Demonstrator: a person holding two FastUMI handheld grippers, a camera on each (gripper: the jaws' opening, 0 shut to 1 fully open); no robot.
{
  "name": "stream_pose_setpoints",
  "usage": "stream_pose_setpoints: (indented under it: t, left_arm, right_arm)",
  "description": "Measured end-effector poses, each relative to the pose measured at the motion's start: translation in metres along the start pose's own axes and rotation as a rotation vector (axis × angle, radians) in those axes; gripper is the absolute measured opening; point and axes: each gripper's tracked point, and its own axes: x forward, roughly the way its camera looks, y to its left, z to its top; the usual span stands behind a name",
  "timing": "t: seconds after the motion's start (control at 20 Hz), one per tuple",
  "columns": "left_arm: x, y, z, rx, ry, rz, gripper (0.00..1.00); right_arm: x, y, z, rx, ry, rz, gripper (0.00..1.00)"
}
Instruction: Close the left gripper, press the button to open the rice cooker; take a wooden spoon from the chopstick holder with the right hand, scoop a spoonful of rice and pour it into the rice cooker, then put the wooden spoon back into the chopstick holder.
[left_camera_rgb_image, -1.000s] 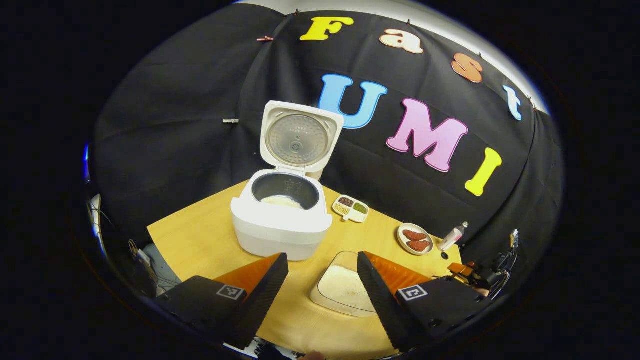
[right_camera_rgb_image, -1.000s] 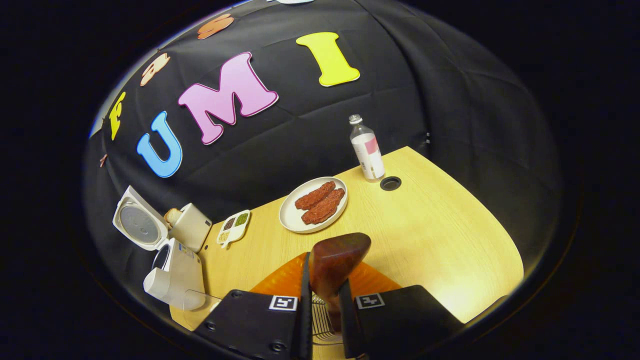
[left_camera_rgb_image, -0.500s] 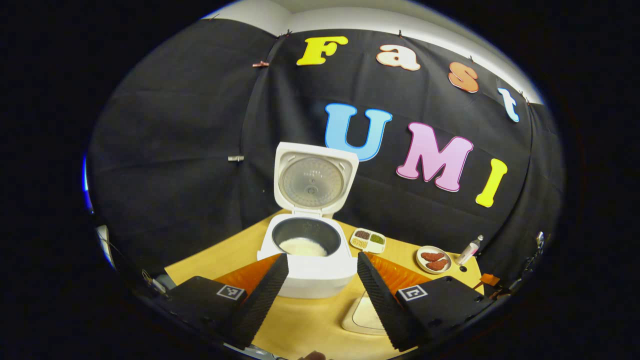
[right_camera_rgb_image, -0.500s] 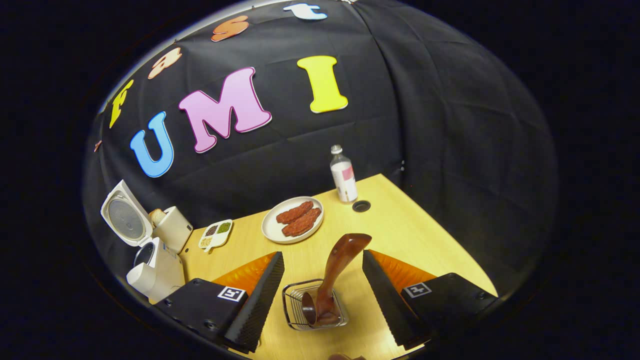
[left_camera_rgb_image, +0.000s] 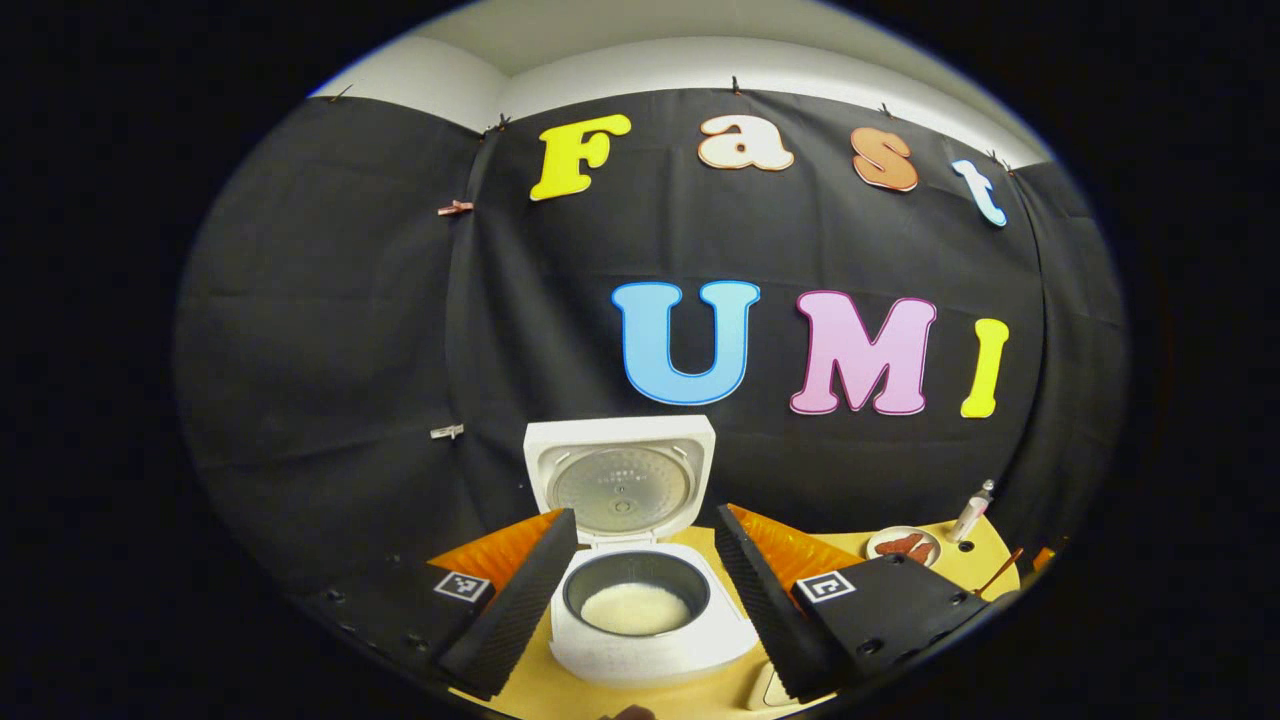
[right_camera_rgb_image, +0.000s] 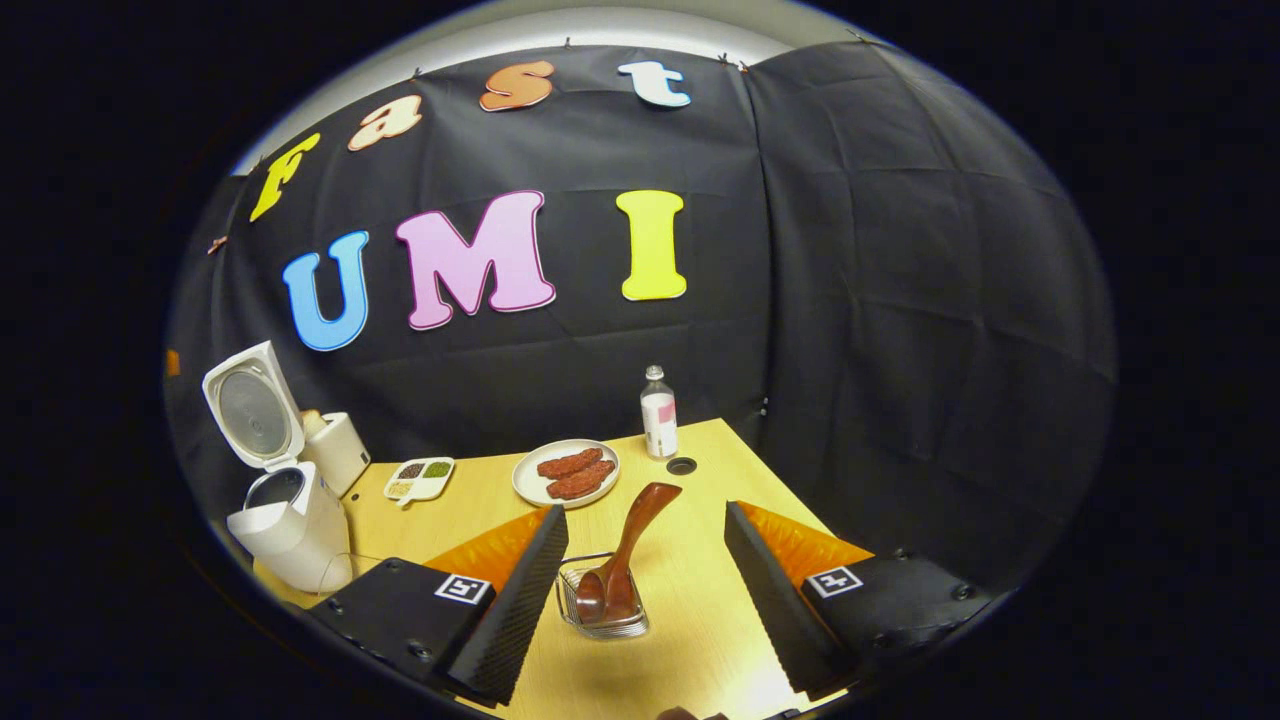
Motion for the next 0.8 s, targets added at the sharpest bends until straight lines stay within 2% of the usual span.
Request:
stream_pose_setpoints:
  t: [0.2,0.45,0.55,0.65,0.8]
  left_arm:
    - [0.05,0.013,0.041,-0.035,-0.043,-0.004,0.95]
    - [0.129,0.034,0.077,-0.062,-0.1,0.007,0.95]
    - [0.16,0.042,0.074,-0.042,-0.09,0.015,0.95]
    - [0.184,0.036,0.074,-0.045,-0.095,-0.015,0.95]
    - [0.221,0.037,0.06,-0.063,-0.08,-0.001,0.95]
  right_arm:
    - [-0.03,0.014,0.005,-0.051,-0.013,0.016,0.99]
    - [-0.057,0.044,-0.001,-0.019,0.001,0.031,0.98]
    - [-0.065,0.051,-0.002,-0.032,0.004,0.036,0.99]
    - [-0.071,0.055,-0.001,-0.033,0.004,0.031,0.99]
    - [-0.076,0.065,0.0,-0.016,-0.001,0.024,0.99]
